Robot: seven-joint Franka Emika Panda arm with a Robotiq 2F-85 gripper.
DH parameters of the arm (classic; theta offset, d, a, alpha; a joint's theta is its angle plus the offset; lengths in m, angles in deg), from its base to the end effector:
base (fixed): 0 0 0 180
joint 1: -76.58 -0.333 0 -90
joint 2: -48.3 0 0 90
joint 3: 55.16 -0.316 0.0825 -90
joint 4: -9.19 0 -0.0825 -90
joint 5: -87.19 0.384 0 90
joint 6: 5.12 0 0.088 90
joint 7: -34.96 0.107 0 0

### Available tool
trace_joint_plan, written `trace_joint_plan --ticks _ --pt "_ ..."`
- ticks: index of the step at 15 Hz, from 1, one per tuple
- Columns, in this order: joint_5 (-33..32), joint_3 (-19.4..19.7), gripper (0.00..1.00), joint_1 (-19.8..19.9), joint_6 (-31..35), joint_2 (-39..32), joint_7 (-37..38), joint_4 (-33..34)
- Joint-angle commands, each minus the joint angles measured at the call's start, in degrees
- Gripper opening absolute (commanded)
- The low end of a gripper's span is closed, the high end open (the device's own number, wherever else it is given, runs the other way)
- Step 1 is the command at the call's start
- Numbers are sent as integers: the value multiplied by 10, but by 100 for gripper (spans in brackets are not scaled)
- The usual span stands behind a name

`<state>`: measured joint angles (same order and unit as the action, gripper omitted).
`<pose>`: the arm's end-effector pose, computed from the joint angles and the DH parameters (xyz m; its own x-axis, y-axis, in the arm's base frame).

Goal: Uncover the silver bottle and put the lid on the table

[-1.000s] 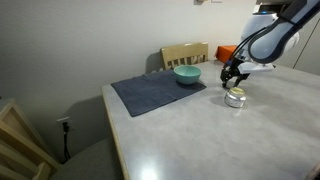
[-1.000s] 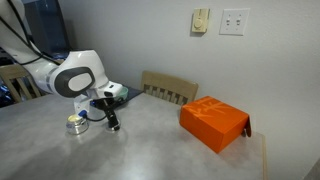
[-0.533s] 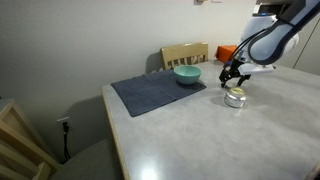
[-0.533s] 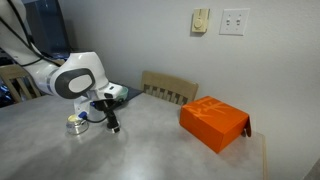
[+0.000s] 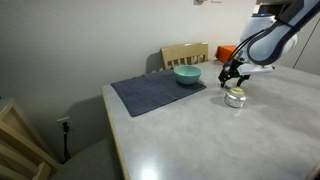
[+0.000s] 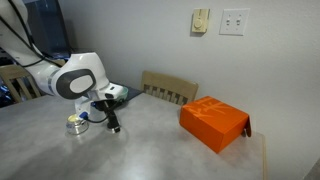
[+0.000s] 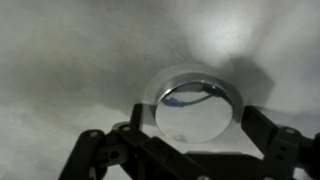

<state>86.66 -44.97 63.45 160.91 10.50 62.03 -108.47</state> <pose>0.6006 0.0318 0.1338 0.9119 -0.3469 0.2193 -0.3585 -0.9334 0.0141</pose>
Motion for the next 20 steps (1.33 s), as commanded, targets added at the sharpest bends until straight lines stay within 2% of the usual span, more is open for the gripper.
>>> trace_joint_plan --ticks 1,4,6,11,14,17,20 --pt "20 -5 100 4 -13 2 -12 2" --pt "17 -5 100 -2 -24 18 -14 -12" --pt "6 8 100 -21 -30 30 -5 -24" --pt "-57 75 100 -106 -93 65 46 -51" --pt "-108 91 100 -137 -119 96 91 -68" --pt "-160 84 100 -145 -140 130 129 -84" --pt "-170 41 100 -119 -144 170 125 -106"
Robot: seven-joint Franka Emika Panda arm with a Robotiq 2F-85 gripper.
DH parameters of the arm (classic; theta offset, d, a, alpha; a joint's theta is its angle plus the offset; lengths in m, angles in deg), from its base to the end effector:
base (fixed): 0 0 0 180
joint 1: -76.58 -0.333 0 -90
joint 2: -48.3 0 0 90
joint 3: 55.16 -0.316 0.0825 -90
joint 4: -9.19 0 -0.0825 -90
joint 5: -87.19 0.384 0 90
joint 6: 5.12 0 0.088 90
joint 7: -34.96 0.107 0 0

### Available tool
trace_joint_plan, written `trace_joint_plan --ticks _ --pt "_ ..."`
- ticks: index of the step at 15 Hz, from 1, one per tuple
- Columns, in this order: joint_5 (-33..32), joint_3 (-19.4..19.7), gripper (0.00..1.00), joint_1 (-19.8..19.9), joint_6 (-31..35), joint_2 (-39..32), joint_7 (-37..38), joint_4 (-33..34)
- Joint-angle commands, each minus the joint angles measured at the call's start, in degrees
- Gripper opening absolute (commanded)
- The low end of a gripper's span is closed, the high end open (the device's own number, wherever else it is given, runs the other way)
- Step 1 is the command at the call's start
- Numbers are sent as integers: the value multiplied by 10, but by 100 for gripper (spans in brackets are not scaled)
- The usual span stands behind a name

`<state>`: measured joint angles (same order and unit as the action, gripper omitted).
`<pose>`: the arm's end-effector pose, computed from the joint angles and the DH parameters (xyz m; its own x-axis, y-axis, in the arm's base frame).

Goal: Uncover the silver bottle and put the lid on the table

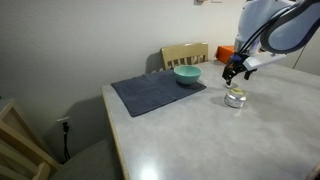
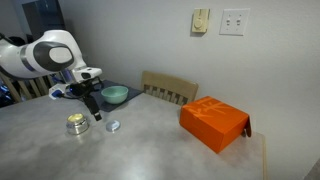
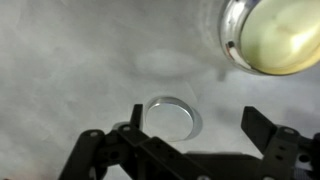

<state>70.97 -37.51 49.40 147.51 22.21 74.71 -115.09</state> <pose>0.5596 0.1004 0.1943 0.9591 -0.2206 0.1774 -0.2550 -0.9454 0.2028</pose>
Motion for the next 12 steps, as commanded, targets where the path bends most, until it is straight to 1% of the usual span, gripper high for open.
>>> trace_joint_plan --ticks 1,6,7,9,12 --pt "-7 -49 100 31 -13 64 -12 -48" --pt "12 -121 100 62 5 108 -25 -93" --pt "-9 -112 100 58 -4 80 4 -59" --pt "-7 -127 100 63 -3 92 4 -71" --pt "-7 -129 100 66 -2 95 2 -76"
